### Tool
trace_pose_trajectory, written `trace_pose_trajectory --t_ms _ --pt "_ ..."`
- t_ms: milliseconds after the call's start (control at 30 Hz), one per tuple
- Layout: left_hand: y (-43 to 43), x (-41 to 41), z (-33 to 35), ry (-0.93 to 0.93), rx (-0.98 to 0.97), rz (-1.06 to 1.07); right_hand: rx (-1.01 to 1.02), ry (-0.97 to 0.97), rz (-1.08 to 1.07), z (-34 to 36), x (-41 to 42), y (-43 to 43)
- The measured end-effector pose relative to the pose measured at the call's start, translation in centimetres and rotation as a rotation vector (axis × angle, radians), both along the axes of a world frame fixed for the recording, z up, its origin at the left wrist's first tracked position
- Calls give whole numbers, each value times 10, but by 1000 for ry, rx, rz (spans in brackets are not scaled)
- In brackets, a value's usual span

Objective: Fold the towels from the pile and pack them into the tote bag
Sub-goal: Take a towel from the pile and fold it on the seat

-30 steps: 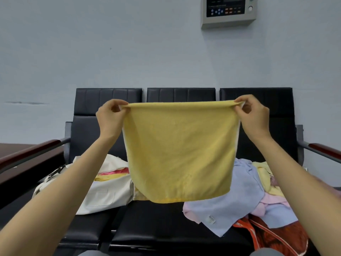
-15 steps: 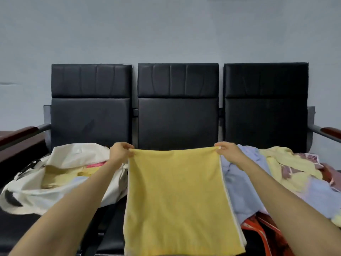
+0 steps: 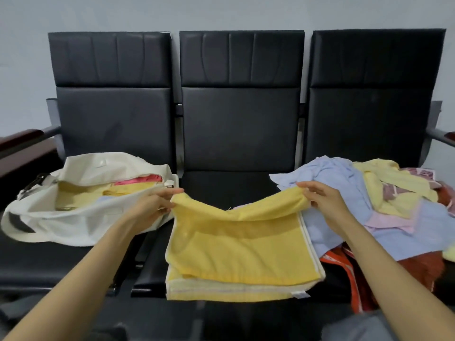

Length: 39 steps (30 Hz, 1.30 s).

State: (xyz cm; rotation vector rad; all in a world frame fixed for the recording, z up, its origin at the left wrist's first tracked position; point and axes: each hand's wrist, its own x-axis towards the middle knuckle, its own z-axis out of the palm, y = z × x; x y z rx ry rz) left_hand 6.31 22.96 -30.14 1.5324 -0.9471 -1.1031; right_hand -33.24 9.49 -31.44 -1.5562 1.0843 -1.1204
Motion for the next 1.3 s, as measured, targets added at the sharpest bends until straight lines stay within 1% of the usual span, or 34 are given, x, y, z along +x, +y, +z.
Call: trace_pose_trajectory --t_ms 100,167,267,367,433,533,633,700,800,867,967,1100,1200,1300 --pt "21 -1 -7 88 -36 11 33 -86 33 4 -11 24" --pt "35 -5 -12 81 -47 81 71 -91 63 2 -17 38" --pt "48 -6 -21 21 -53 131 78 28 59 -4 -25 48" --pt "47 -5 -17 -21 -47 139 34 143 57 4 -25 46" --pt "36 -7 -4 -47 -95 151 -2 159 40 21 -21 39" --pt "8 -6 30 -119 -234 210 -12 23 6 53 -8 16" --pt "-18 -3 72 -130 -318 306 -131 -19 -114 91 4 -4" --pt "-24 -4 98 -115 -391 379 -204 -82 -156 116 9 -6" --pt "-16 -10 133 -84 -547 442 -280 -200 -105 150 9 6" --pt "-2 -16 154 -57 -639 434 -338 -246 -82 171 7 20" --pt "24 -24 183 -90 -764 381 -451 -256 -172 200 3 41" --pt "53 -33 207 -216 -852 419 -521 -313 -250 223 -2 70" --pt "68 -37 218 -245 -879 446 -544 -340 -277 238 -5 86" --pt "75 -38 228 -238 -901 449 -537 -353 -287 248 -9 94"
